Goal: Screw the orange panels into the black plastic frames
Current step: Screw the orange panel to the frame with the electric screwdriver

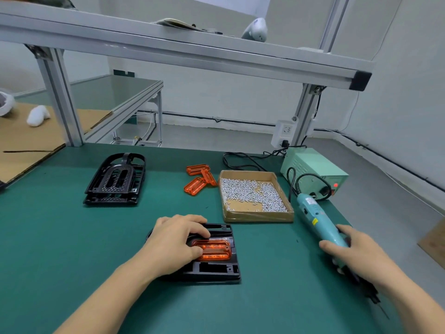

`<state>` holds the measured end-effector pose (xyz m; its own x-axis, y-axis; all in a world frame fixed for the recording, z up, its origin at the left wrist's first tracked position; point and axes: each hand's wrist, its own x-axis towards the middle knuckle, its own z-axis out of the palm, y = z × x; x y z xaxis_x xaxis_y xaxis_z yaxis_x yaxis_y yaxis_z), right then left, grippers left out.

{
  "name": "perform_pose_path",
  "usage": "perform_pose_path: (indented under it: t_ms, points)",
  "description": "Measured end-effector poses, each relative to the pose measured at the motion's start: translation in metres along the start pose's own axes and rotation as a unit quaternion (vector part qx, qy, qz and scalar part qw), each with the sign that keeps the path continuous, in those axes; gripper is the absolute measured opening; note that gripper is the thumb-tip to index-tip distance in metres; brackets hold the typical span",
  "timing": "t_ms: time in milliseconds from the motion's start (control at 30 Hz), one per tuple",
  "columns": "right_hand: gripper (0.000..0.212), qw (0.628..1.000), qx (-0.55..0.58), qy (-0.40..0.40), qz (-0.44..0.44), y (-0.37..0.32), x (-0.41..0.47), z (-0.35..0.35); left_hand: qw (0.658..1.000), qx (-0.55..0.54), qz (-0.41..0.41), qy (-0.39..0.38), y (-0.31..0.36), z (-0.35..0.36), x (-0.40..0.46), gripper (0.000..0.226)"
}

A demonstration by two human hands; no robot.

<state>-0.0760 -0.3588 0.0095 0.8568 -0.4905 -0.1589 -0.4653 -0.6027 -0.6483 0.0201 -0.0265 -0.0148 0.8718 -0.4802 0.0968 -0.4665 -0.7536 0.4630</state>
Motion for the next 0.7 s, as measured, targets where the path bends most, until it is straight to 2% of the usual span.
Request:
perform_pose_path:
  t_ms: [100, 267, 333, 433, 500, 567, 700]
  points:
    - [0.032, 0.973, 0.226, -0.023, -0.025, 0.0, 0.001, -0.004, 1.0, -0.025, -0.003, 0.005, 0.005, -0.003, 0.0, 0.028]
    - [0.034, 0.916, 0.373, -0.01, -0.149, -0.028, 0.0, -0.004, 0.991, -0.104, 0.003, 0.079, 0.018, -0.017, 0.02, 0.014]
    - [0.031, 0.872, 0.446, 0.015, -0.202, -0.044, 0.0, 0.001, 0.99, -0.104, -0.005, 0.091, 0.026, -0.022, 0.038, 0.012]
    - [0.036, 0.775, 0.585, 0.014, -0.239, -0.069, 0.006, 0.008, 0.993, -0.081, -0.013, 0.079, 0.036, -0.022, 0.067, 0.013]
    - [0.031, 0.737, 0.637, 0.01, -0.227, -0.083, 0.007, 0.013, 0.997, -0.048, -0.007, 0.056, 0.042, -0.018, 0.086, 0.014]
    - [0.024, 0.718, 0.663, 0.032, -0.208, -0.092, 0.007, 0.021, 0.999, -0.006, -0.002, 0.033, 0.048, -0.012, 0.102, 0.014]
    - [0.025, 0.688, 0.677, 0.133, -0.225, -0.103, 0.006, 0.036, 0.996, 0.094, -0.003, -0.006, 0.056, 0.0, 0.123, 0.009]
